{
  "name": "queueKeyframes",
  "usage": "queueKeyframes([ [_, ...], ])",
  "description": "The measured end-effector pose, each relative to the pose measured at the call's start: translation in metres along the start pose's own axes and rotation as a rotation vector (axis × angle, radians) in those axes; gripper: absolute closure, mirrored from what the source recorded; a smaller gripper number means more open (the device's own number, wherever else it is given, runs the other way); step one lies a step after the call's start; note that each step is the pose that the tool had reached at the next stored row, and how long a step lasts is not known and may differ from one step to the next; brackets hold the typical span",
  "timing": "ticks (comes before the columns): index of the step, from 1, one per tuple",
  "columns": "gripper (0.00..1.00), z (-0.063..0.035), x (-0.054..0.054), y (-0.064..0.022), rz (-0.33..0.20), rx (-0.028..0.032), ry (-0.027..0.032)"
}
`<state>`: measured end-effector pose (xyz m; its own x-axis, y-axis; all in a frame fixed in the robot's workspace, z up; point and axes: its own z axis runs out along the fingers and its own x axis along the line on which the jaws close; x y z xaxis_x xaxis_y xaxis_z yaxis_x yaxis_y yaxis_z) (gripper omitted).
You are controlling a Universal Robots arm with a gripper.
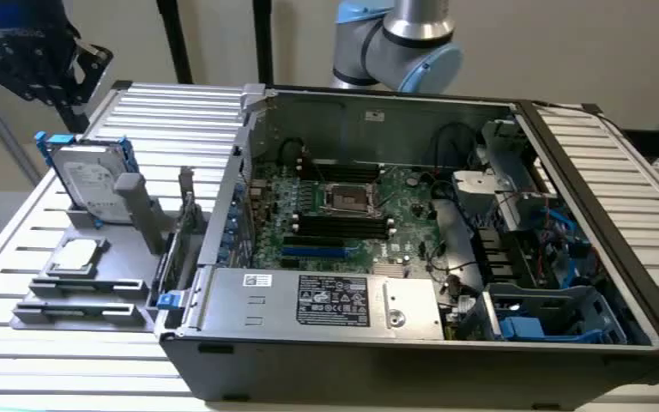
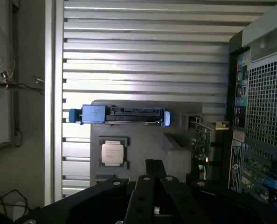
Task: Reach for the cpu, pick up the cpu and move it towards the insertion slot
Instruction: 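Pick up the cpu and move it towards the insertion slot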
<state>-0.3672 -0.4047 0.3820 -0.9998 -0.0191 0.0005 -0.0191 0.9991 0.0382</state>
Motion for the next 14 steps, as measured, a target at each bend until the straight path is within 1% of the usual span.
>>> queueKeyframes([
  [14, 0.89, 0.0, 0.0005, 0.0, 0.0, 0.0002, 0.0001],
])
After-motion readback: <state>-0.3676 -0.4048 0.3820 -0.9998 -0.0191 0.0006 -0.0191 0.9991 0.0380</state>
